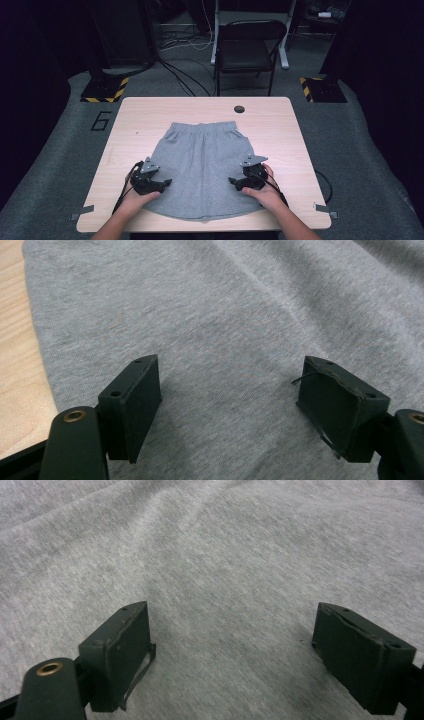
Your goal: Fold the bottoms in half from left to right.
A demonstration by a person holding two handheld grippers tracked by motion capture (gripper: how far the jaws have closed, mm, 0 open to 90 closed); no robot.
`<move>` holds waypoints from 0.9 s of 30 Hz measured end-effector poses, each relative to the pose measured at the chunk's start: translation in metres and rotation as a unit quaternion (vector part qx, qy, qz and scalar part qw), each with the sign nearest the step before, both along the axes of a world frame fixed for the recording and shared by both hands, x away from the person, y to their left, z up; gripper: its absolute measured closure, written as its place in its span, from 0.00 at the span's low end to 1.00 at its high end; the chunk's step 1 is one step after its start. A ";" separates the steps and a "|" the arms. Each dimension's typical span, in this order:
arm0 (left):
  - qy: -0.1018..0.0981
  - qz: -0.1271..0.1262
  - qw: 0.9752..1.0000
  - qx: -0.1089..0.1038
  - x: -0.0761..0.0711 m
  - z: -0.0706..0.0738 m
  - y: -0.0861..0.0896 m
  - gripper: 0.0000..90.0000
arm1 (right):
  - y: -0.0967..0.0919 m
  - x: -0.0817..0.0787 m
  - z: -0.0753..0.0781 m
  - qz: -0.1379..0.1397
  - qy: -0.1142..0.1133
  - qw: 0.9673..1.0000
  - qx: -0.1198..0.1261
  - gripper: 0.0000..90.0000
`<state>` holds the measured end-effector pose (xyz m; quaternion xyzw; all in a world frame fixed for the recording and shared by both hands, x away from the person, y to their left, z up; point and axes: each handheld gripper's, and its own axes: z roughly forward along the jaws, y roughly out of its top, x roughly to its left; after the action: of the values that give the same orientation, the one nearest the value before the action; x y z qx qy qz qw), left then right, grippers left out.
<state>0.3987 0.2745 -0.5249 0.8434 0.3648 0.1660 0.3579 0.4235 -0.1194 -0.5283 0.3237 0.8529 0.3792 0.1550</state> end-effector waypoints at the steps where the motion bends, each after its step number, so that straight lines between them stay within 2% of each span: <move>1: 0.001 -0.002 1.000 0.004 0.000 0.000 0.000 0.27 | 0.000 0.000 0.000 0.000 0.000 1.000 0.000 0.17; 4: 0.000 -0.002 1.000 0.004 0.000 0.000 0.000 0.27 | 0.000 0.000 0.000 0.000 0.000 1.000 0.000 0.17; 5: -0.006 0.003 1.000 -0.002 0.000 -0.001 -0.001 0.27 | 0.000 0.000 0.000 0.002 -0.001 1.000 -0.002 0.17; 10: -0.004 0.005 1.000 -0.005 0.000 -0.001 -0.001 0.28 | 0.000 -0.001 0.000 -0.001 -0.004 1.000 -0.002 0.17; 15: -0.007 0.007 1.000 0.000 0.000 -0.001 -0.001 0.28 | 0.000 0.000 0.000 0.000 -0.003 1.000 -0.002 0.17; 18: 0.004 0.001 1.000 -0.001 0.000 0.001 0.000 0.29 | 0.000 0.000 0.000 0.001 0.001 1.000 -0.004 0.17; 19: -0.006 0.006 1.000 0.001 0.001 0.000 0.001 0.29 | 0.000 0.000 0.000 0.001 0.001 1.000 -0.005 0.17; 22: -0.005 0.009 1.000 -0.002 0.001 0.000 0.001 0.31 | 0.000 0.000 0.000 0.000 -0.001 1.000 -0.003 0.17; 23: 0.004 0.007 1.000 0.000 0.001 0.002 0.002 0.31 | 0.000 0.000 0.000 0.000 0.000 1.000 -0.004 0.17; 25: 0.001 0.012 1.000 -0.005 0.001 0.002 0.002 0.34 | 0.000 -0.001 0.000 0.000 0.002 1.000 -0.003 0.17; 27: 0.018 0.025 0.999 -0.022 0.000 0.005 0.005 0.37 | -0.002 0.000 0.001 -0.002 0.006 1.000 0.000 0.19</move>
<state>0.3991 0.2794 -0.5198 0.8287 0.3954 0.1516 0.3659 0.4234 -0.1213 -0.5273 0.3276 0.8532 0.3769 0.1506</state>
